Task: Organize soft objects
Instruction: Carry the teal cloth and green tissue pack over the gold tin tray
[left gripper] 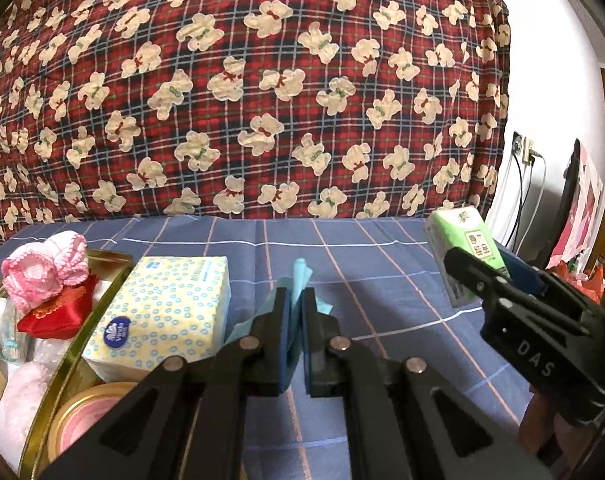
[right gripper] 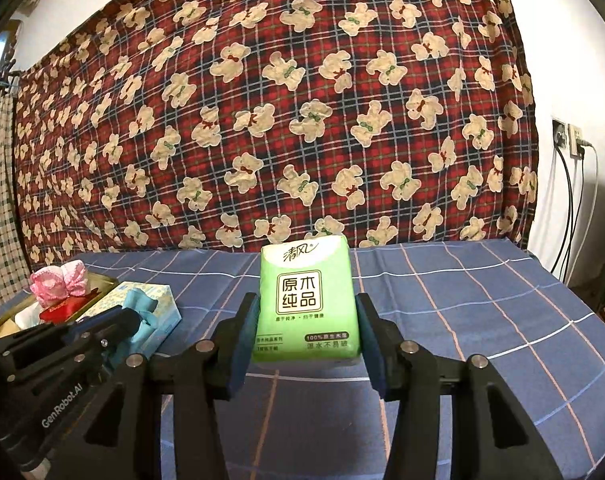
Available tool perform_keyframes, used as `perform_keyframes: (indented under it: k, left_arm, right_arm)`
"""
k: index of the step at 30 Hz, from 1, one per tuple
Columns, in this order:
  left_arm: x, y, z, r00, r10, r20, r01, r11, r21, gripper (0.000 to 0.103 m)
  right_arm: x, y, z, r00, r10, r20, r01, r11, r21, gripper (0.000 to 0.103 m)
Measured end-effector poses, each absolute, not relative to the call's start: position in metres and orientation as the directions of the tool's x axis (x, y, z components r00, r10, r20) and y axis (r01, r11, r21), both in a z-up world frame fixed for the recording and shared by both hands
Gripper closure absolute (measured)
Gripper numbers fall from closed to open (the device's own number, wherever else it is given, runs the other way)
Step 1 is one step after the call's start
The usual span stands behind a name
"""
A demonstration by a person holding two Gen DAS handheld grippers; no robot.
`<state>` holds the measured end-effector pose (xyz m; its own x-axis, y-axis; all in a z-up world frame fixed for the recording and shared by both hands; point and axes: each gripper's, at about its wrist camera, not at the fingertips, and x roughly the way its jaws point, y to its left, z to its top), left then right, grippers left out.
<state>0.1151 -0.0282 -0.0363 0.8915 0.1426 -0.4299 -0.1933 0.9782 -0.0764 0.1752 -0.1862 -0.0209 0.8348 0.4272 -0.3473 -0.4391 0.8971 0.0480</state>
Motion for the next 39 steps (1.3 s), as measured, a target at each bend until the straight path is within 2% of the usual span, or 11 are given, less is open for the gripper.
perform_keyframes:
  k: [39]
  left_arm:
    - [0.075,0.010,-0.034,0.898,0.182,-0.400,-0.252,0.959,-0.128,0.100]
  right_arm:
    - [0.147,-0.140,-0.021,0.830,0.443,-0.339,-0.466,0.884,0.012,0.052]
